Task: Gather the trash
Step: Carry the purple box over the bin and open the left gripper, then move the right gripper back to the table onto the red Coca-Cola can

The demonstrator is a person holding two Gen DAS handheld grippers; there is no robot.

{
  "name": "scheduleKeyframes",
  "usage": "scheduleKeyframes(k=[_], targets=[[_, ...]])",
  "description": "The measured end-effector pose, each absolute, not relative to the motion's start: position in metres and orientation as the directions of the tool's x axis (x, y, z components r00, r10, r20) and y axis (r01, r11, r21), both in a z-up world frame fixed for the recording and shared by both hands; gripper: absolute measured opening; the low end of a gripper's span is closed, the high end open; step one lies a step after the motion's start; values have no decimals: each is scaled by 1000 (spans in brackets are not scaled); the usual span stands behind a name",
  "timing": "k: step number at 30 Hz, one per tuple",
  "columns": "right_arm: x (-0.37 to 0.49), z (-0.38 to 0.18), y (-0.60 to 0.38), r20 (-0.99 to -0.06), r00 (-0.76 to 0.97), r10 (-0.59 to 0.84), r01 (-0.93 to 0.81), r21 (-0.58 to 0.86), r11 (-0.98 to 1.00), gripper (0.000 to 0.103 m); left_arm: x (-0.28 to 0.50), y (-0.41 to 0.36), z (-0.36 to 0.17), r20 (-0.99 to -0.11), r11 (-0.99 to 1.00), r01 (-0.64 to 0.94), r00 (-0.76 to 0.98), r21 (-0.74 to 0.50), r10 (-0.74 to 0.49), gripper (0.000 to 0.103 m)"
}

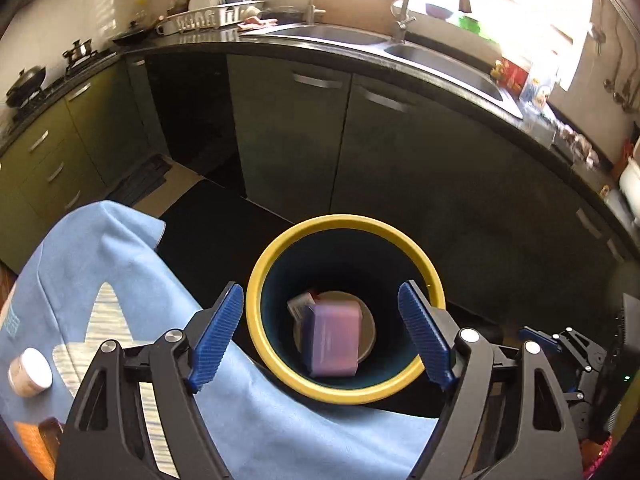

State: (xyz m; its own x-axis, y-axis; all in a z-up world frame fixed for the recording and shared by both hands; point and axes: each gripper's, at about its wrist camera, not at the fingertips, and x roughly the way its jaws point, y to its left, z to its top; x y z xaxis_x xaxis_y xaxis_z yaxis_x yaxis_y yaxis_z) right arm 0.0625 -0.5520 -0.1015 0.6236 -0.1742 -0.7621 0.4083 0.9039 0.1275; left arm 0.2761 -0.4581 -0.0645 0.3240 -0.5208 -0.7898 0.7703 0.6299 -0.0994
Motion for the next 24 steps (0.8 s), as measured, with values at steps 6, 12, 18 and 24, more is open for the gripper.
scheduleKeyframes(k=[6,12,18,24], targets=[[72,-93,-541,-764,631,-134,332,110,937,56,245,-369,-22,-702,667,738,424,-98,-572,85],[95,-92,-504,-774,632,-27,196,126,972,56,187,-246,14,-595,739,670,565,-74,-572,92],[121,-75,-446,-793,603,89,-34,85,996,56,131,-149,18,-503,850,518,763,99,-407,98],[142,-51,-366,-830,504,238,-351,54,935,56,103,-52,9,-480,938,346,828,30,-290,98]])
